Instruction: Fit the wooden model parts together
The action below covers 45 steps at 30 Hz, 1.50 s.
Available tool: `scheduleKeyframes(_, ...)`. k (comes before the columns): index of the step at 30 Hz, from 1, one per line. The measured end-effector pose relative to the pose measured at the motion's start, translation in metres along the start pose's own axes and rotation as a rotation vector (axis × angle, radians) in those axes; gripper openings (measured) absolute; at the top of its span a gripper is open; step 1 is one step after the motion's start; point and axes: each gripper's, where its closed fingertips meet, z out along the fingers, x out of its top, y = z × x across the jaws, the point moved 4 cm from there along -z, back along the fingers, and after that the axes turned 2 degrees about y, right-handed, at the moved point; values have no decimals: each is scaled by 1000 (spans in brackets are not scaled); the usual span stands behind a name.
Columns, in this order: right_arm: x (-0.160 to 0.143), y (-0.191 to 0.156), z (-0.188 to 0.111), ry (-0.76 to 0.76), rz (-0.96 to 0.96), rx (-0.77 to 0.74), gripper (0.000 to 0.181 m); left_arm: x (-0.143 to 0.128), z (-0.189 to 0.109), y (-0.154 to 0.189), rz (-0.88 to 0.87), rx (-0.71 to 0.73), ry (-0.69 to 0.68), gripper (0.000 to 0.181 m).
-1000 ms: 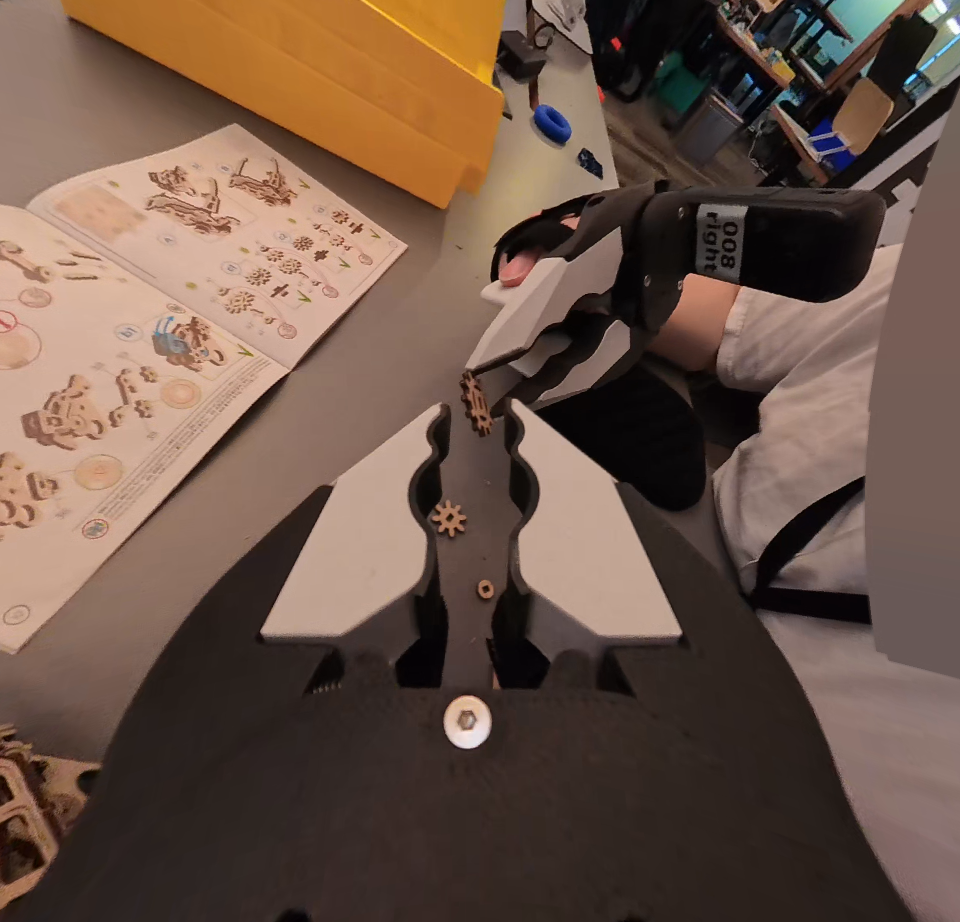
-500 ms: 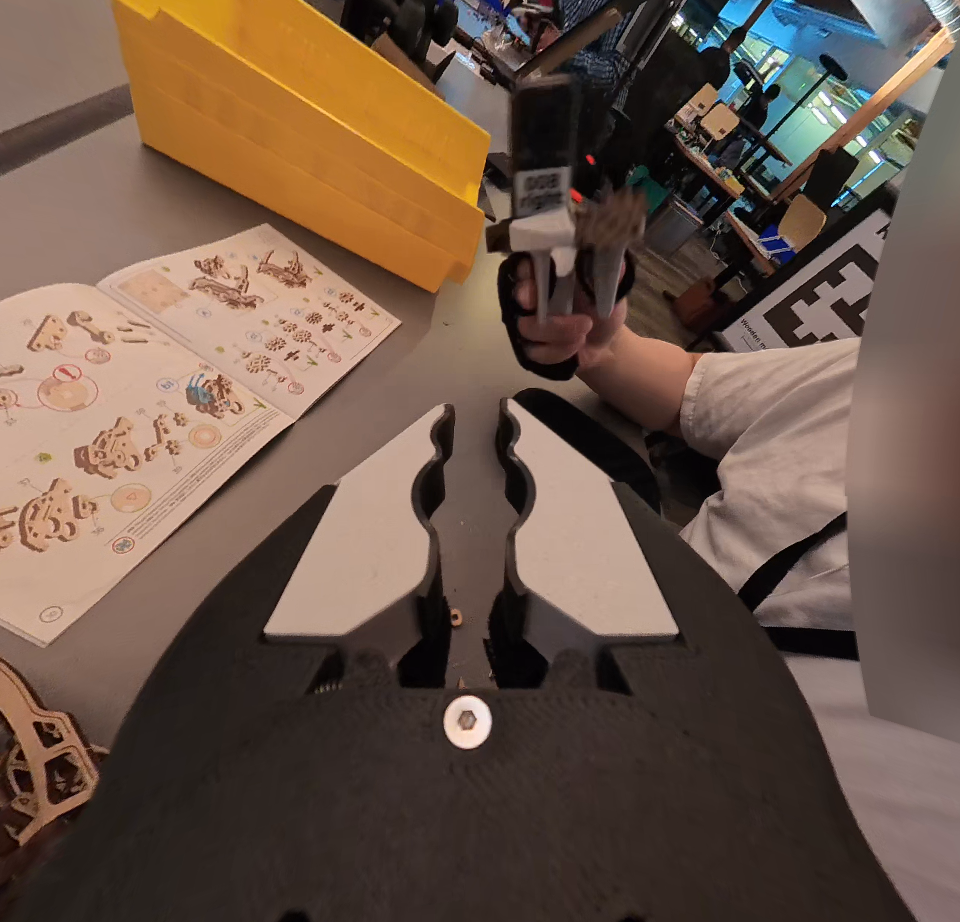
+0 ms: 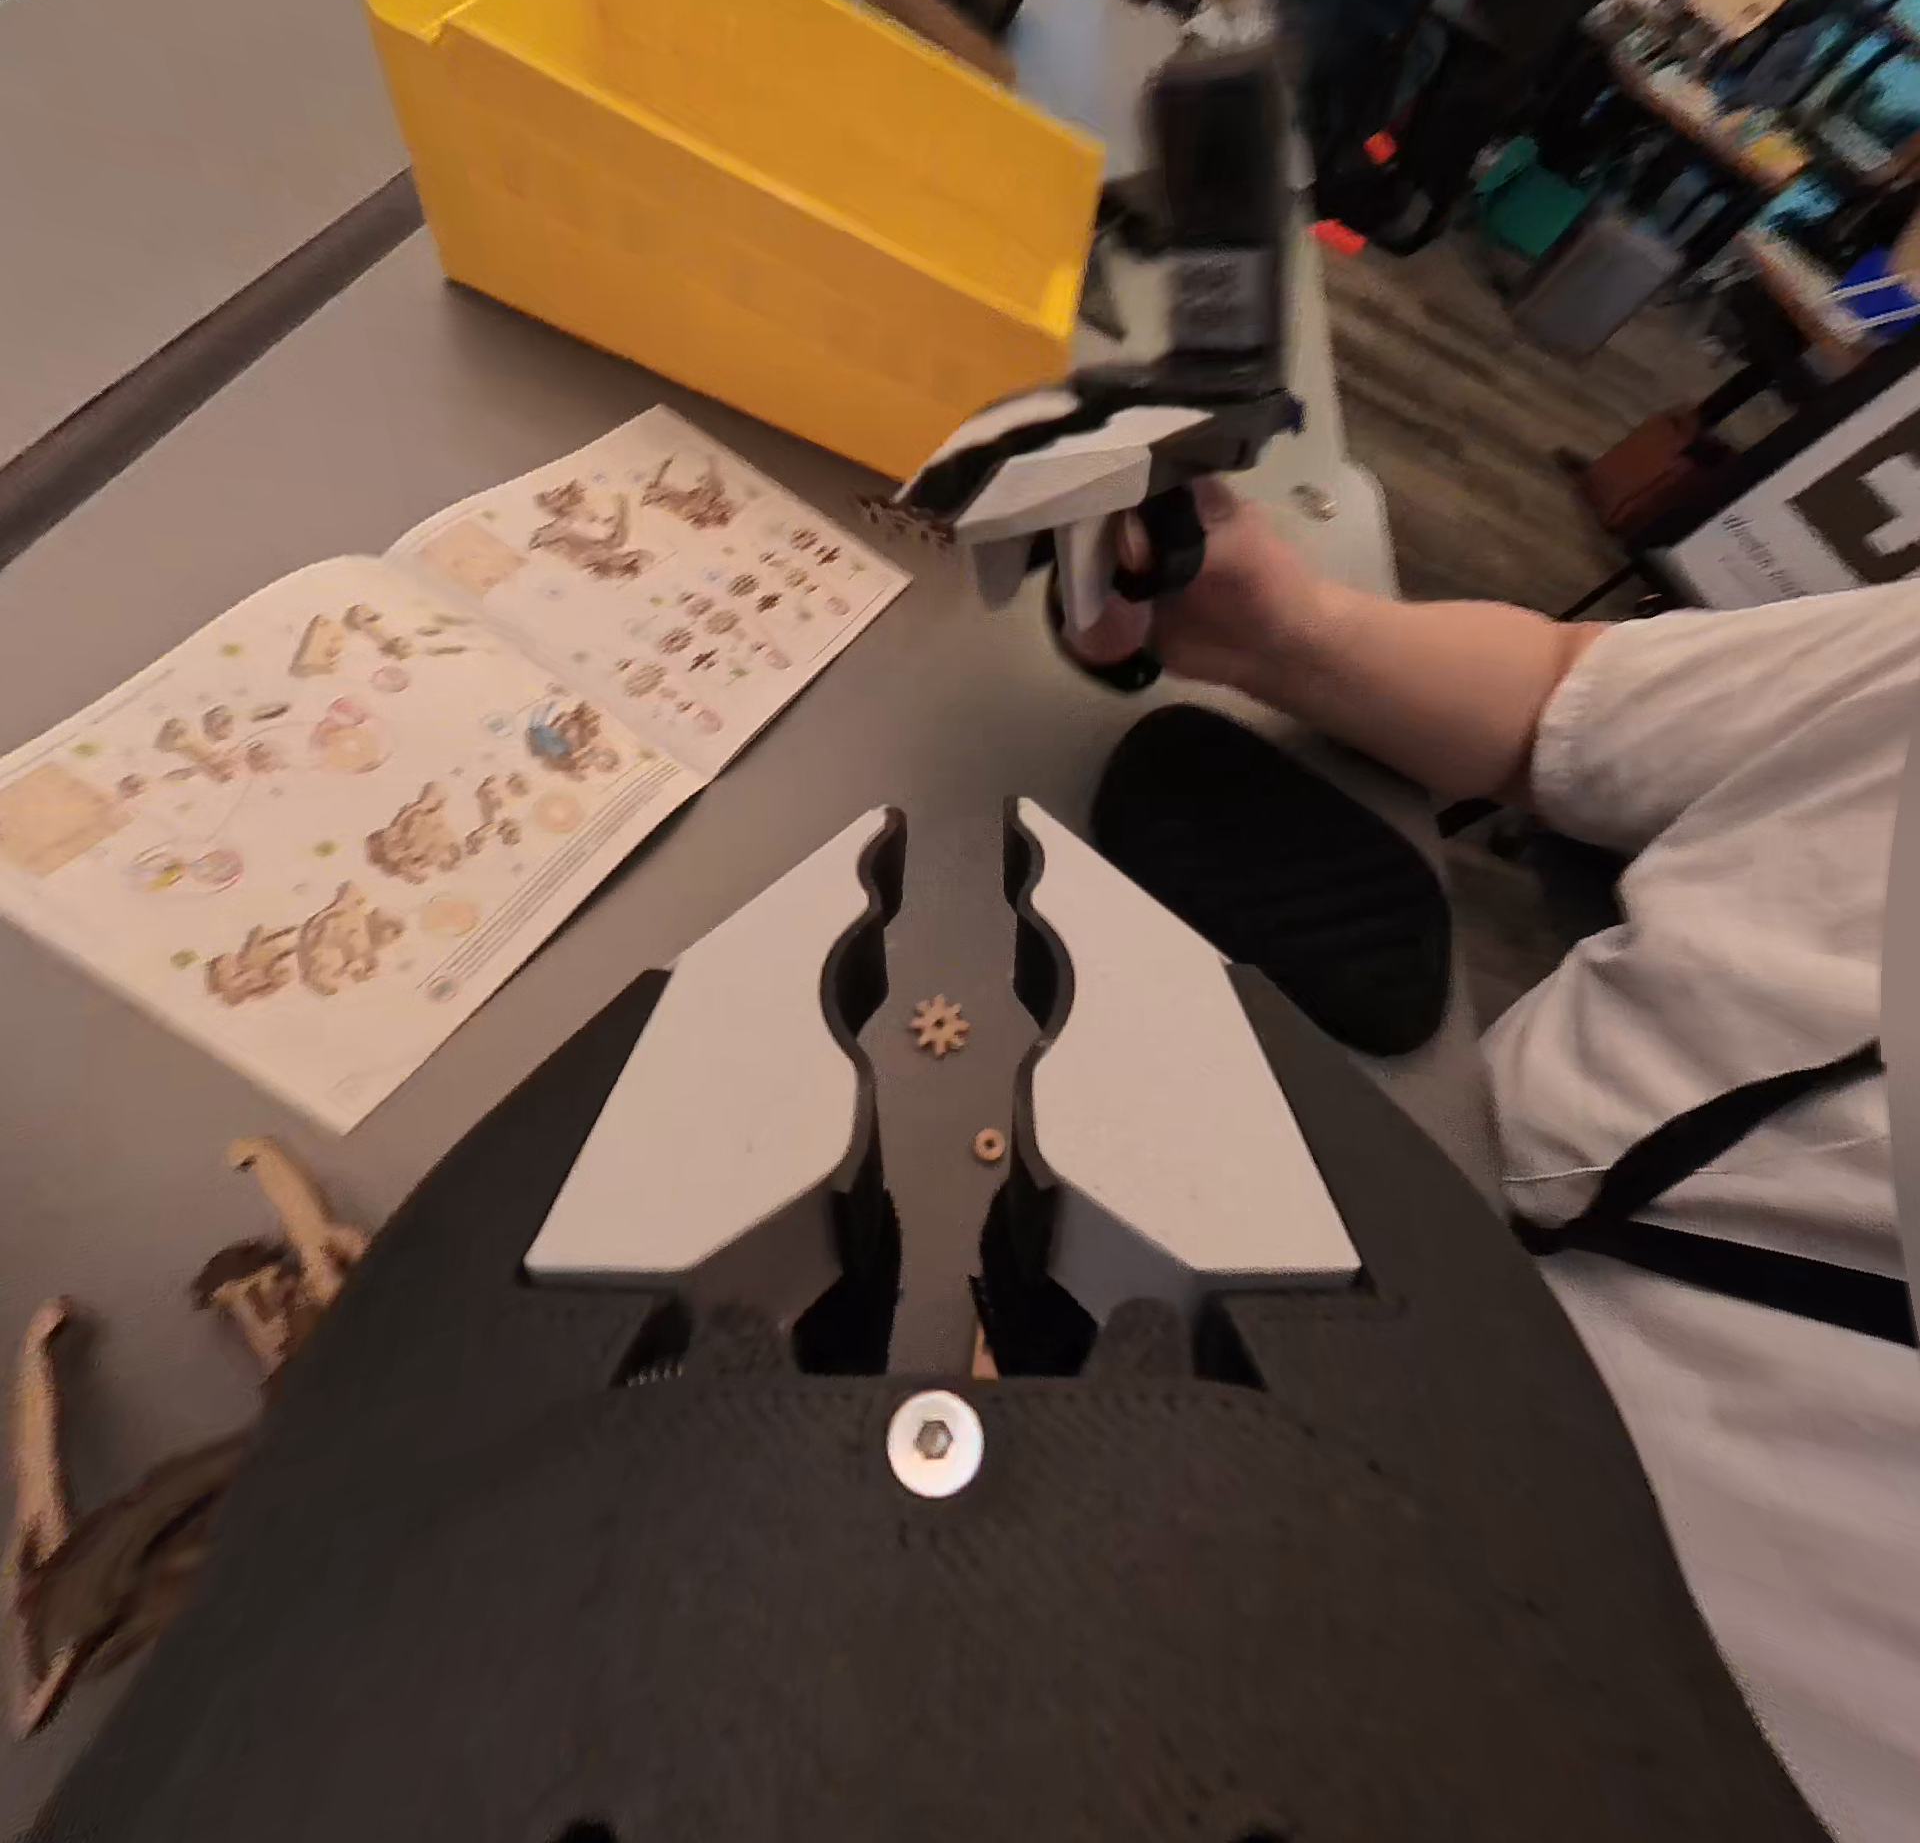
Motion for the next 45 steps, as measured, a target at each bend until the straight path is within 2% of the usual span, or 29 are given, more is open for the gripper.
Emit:
scheduleKeyframes(1,-4,12,-4,-63,-182,-160,18,-4,-1,-5,6,44,-31,16)
scheduleKeyframes(3,-20,18,-2,-277,-382,-277,19,-12,-2,-15,22,125,-98,16)
scheduleKeyframes(5,-37,13,4,-412,-484,-303,19,-16,-3,-23,46,188,-137,16)
scheduleKeyframes(8,-65,3,14,-538,-571,-310,18,-19,-2,-26,57,198,-153,18)
scheduleKeyframes(12,-92,-2,17,-650,-571,-304,19,-23,0,-31,38,194,-164,18)
scheduleKeyframes(24,-107,-14,21,-711,-660,-310,19,-22,-2,-32,39,206,-160,18)
scheduleKeyframes(45,-116,-15,22,-760,-659,-284,19,-22,-3,-33,37,211,-157,18)
